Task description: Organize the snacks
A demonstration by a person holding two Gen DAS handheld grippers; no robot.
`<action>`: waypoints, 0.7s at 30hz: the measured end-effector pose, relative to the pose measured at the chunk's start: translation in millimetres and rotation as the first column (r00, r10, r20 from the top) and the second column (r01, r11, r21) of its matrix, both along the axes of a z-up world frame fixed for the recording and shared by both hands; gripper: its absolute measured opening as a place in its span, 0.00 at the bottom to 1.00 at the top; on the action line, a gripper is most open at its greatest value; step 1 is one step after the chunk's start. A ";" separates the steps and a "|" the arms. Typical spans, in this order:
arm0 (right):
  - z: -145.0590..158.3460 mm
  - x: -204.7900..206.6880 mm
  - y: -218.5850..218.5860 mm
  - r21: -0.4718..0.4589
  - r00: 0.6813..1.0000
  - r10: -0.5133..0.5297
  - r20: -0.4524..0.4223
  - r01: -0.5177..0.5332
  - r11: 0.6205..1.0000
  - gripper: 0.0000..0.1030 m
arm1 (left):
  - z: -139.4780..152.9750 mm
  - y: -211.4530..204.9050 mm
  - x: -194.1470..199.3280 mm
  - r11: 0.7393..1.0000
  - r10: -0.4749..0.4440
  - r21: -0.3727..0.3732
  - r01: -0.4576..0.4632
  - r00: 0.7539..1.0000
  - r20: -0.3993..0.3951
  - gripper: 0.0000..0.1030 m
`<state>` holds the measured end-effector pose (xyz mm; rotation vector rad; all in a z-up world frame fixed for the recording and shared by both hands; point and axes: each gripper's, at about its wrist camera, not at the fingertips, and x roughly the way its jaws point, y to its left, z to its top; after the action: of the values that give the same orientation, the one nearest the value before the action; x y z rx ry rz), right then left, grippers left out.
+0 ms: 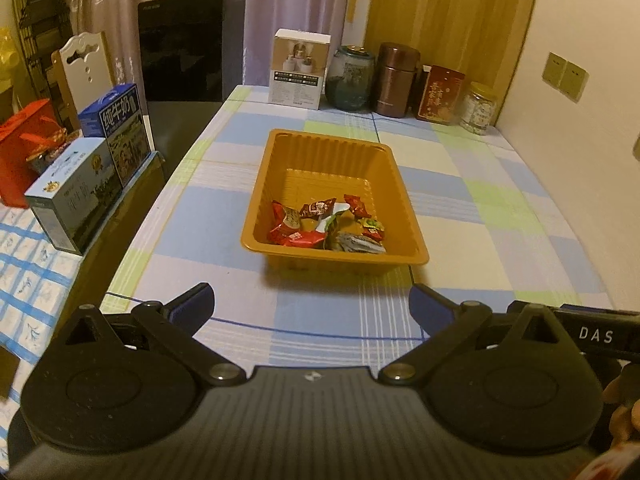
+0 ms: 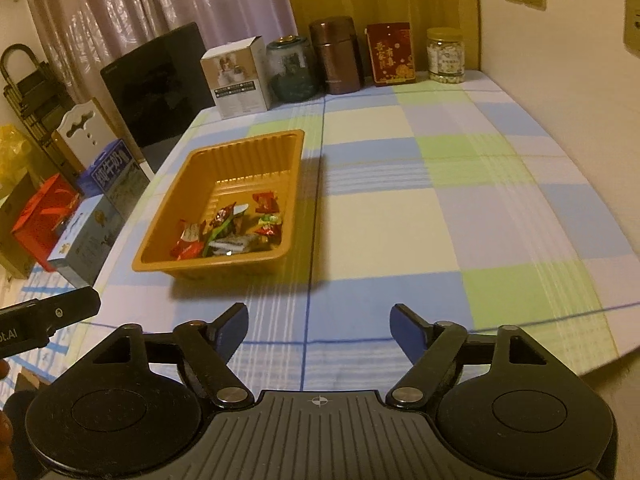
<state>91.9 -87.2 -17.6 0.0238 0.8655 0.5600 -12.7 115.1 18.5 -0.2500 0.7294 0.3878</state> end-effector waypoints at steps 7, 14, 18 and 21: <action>11.7 -24.9 -13.4 -0.016 0.999 -0.025 0.028 0.025 1.000 0.79 | 5.7 -13.4 -15.6 0.999 -0.033 -0.006 0.033 0.999 0.007 1.00; 19.8 -45.5 -19.4 -0.035 0.999 -0.014 0.050 0.016 0.999 0.79 | 6.3 -25.4 -28.6 0.998 -0.059 0.005 0.059 0.998 0.005 1.00; 21.5 -56.7 -20.0 -0.044 0.998 -0.002 0.062 0.005 0.999 0.79 | 8.0 -30.2 -36.9 0.997 -0.069 0.016 0.069 0.998 0.004 1.00; 21.7 -63.1 -20.6 -0.048 0.998 0.002 0.068 0.001 0.999 0.79 | 10.6 -33.2 -41.5 0.997 -0.067 0.024 0.067 0.998 0.007 1.00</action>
<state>28.8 -107.8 4.1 -0.0386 0.8127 0.5371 -54.2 81.9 29.1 -0.2043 0.7237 0.3316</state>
